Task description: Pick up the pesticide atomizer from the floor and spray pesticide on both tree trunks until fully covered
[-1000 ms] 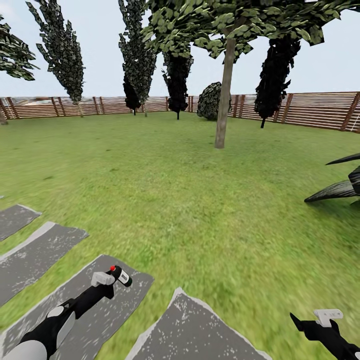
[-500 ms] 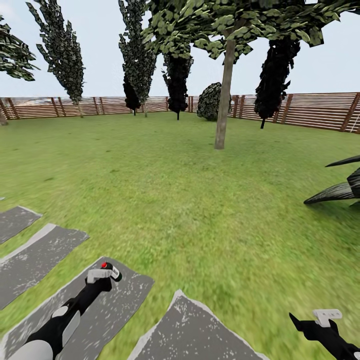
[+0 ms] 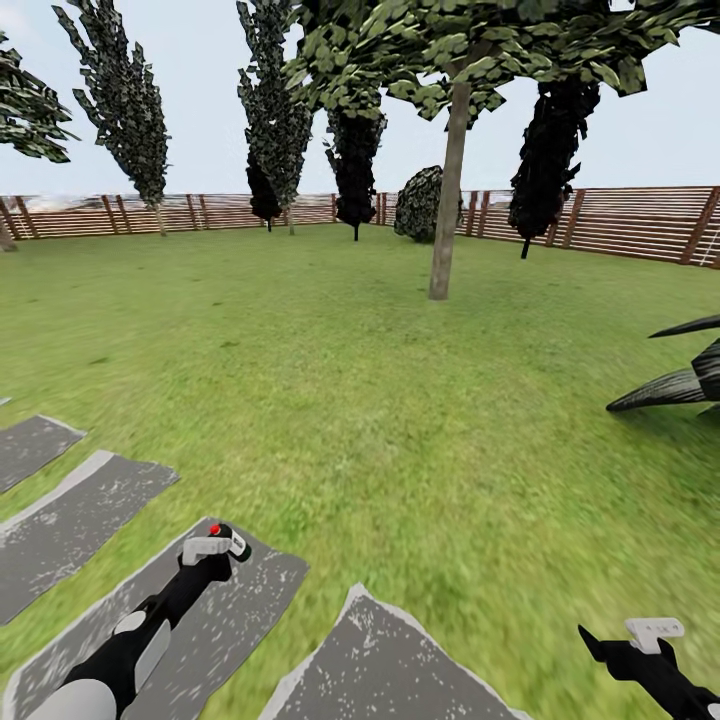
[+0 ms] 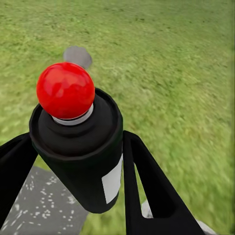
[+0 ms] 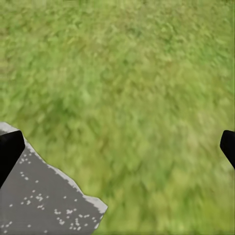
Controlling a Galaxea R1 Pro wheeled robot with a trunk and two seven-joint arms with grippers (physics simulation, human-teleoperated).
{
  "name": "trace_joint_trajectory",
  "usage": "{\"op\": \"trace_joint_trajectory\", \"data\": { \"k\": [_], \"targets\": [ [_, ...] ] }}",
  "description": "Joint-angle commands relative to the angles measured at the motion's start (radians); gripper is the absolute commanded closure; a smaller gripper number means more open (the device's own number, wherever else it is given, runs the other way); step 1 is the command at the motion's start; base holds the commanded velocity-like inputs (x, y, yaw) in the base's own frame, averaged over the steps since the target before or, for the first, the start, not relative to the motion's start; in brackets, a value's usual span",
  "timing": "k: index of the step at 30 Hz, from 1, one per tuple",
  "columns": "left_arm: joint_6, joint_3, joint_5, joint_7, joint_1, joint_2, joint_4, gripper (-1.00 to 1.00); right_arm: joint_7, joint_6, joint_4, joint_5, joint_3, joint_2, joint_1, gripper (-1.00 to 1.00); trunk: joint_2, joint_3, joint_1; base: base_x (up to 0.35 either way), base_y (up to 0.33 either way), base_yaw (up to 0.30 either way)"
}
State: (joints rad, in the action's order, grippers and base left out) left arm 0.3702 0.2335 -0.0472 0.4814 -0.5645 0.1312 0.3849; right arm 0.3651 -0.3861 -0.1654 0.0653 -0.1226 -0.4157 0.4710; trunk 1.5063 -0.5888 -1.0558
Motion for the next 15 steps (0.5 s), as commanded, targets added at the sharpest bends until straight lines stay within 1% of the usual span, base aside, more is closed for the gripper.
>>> {"op": "trace_joint_trajectory", "data": {
  "k": [1, 15],
  "targets": [
    [0.001, 0.000, 0.001, -0.004, 0.000, 0.000, 0.000, 1.00, -0.001, -0.001, 0.000, 0.000, 0.000, 0.001, 0.000, -1.00, -0.007, 0.003, 0.004, 0.000, 0.000, 0.000],
    [0.001, 0.000, 0.001, -0.004, 0.000, -0.005, 0.002, 1.00, -0.003, -0.002, 0.000, 0.001, 0.000, 0.006, 0.000, -1.00, -0.105, 0.047, 0.058, 0.000, 0.000, 0.000]
  ]
}}
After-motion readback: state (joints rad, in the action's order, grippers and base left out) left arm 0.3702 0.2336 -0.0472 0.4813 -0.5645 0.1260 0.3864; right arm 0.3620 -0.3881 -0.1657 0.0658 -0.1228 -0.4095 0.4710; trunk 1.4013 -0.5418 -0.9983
